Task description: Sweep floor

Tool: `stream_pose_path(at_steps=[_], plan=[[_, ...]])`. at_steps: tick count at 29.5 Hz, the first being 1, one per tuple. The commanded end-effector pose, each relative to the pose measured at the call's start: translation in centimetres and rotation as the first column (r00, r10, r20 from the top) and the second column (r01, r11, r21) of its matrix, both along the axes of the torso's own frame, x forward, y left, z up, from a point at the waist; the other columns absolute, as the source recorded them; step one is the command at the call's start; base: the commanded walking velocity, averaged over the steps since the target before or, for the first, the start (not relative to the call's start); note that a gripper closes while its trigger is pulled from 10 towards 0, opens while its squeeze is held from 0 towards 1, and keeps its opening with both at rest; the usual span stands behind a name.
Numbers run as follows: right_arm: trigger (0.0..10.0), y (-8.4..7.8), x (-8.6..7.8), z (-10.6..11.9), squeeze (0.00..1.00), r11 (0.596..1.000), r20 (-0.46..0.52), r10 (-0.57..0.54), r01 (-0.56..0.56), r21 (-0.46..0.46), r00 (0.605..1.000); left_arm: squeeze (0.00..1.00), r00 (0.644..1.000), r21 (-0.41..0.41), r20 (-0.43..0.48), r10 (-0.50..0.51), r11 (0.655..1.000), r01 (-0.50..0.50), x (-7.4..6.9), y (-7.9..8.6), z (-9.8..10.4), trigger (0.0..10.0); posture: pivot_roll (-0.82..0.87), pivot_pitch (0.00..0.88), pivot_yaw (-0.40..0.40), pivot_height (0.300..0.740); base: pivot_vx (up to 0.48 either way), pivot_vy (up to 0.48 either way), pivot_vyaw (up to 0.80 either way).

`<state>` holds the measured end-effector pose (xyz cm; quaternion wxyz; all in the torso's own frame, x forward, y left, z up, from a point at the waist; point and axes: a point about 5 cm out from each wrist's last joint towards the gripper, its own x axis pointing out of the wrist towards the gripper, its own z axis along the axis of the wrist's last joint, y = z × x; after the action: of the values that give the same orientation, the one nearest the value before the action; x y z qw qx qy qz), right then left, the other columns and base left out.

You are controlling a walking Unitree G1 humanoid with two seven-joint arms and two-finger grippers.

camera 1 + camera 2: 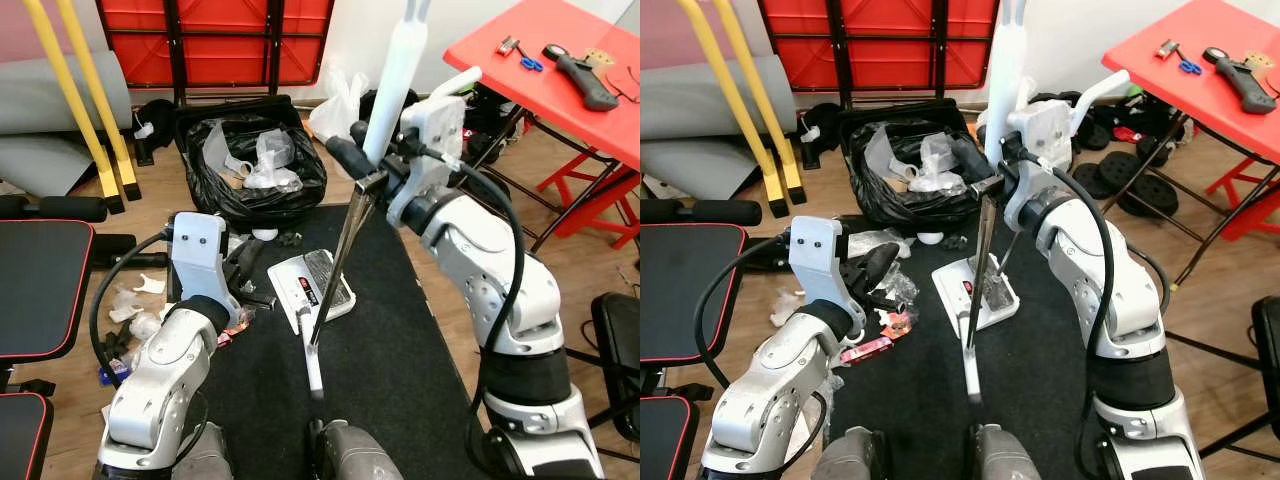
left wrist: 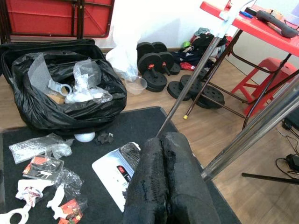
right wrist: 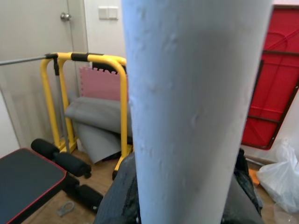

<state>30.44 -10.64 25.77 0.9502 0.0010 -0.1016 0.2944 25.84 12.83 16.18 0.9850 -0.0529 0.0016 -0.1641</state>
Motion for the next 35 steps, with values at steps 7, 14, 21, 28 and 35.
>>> stream_pose_path(at_steps=[7,14,21,28,35], plan=[[0.0,-0.1,-0.3,1.0,0.00,0.999,0.191,-0.032,0.039,-0.035,0.981,0.00,1.000,-0.002,-0.005,-0.024,1.000,0.024,0.0,-0.4,-0.3,10.0,-0.13,0.174,-0.167,0.740,0.000,0.000,0.00],[0.0,-1.1,0.1,1.8,0.00,0.908,0.014,-0.016,0.008,0.418,1.000,0.00,1.000,0.003,0.002,-0.020,1.000,0.020,0.2,-0.4,-0.2,10.0,-0.14,0.180,-0.164,0.740,0.000,0.000,0.00],[0.0,-1.3,0.3,1.8,0.00,0.965,0.096,-0.084,0.057,0.257,0.992,0.00,1.000,0.002,0.002,-0.020,1.000,0.020,0.2,-0.4,-0.1,10.0,-0.14,0.184,-0.162,0.740,0.000,0.000,0.00],[0.0,-0.4,0.2,1.7,0.00,0.986,0.192,-0.102,0.073,0.153,0.976,0.00,1.000,0.003,0.004,-0.020,1.000,0.020,0.3,-0.4,-0.1,10.0,-0.14,0.186,-0.162,0.740,0.000,0.000,0.00],[10.0,-1.0,0.1,1.8,0.00,0.978,0.157,-0.092,0.060,0.198,0.983,0.00,1.000,0.016,0.025,0.000,1.000,0.000,0.4,-0.2,0.2,10.0,-0.14,0.189,-0.163,0.740,0.000,0.000,0.00]])
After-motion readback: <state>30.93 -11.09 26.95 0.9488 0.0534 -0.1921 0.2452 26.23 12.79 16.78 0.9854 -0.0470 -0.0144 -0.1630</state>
